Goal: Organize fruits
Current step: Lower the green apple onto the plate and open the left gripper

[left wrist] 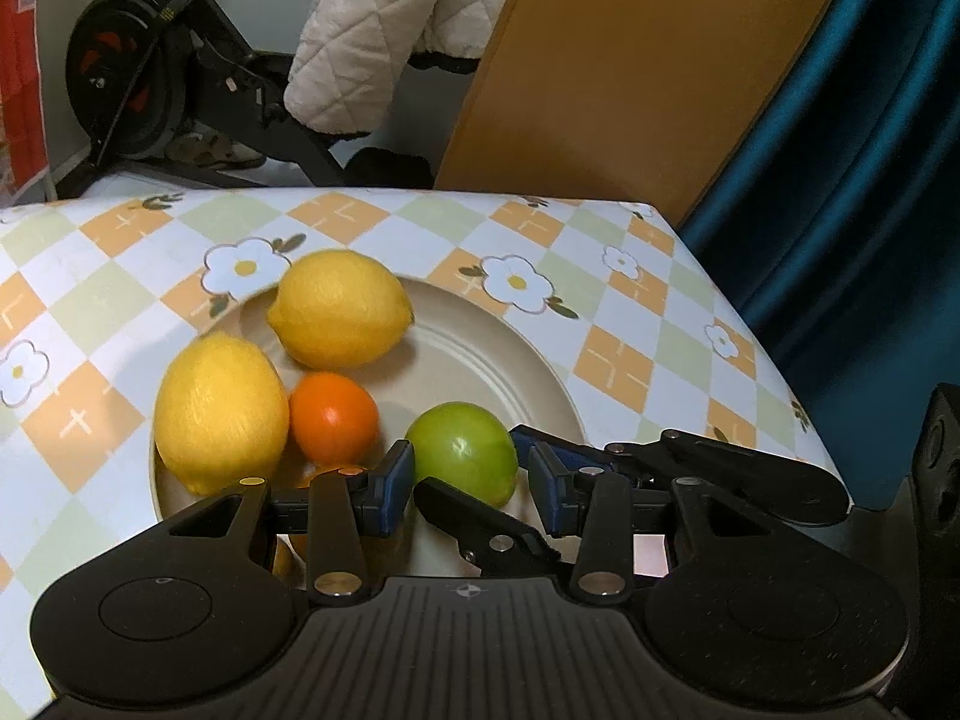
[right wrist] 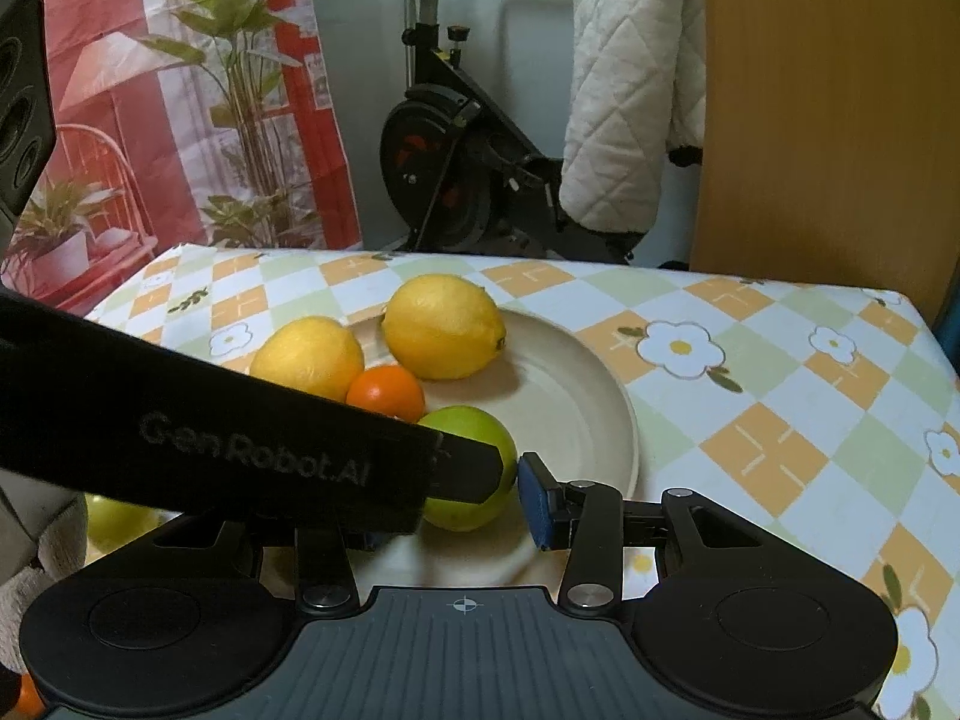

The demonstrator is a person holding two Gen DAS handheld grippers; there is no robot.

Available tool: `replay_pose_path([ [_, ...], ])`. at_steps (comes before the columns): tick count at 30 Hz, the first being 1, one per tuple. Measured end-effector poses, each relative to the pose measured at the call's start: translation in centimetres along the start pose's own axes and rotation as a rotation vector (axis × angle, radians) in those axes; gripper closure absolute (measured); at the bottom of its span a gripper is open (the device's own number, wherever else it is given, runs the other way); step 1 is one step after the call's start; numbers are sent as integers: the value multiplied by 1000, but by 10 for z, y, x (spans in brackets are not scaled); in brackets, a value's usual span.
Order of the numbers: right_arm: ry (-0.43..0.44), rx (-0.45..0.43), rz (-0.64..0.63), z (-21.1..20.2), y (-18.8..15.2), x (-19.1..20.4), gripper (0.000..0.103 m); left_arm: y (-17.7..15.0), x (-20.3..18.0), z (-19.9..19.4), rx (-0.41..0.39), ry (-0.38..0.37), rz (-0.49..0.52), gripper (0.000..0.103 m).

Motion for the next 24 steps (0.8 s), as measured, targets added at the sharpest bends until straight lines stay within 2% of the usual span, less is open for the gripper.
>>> replay_pose_path([
  [17,-12,-56,-22,27,26,-4,65,19,12,-1,-54,46,-22,59],
  [24,-53,-41,-35,26,27,-3,63,19,17,-12,-78,67,-34,59],
])
Point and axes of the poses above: each gripper's, at about its wrist camera, not at the fingertips, and z roughly the way its jaws point, x to its left, y to its top, the point moved 7 cm from there along z, roughly the way its jaws point, and after that the axes turned 6 degrees about z, right-handed, at the moved point
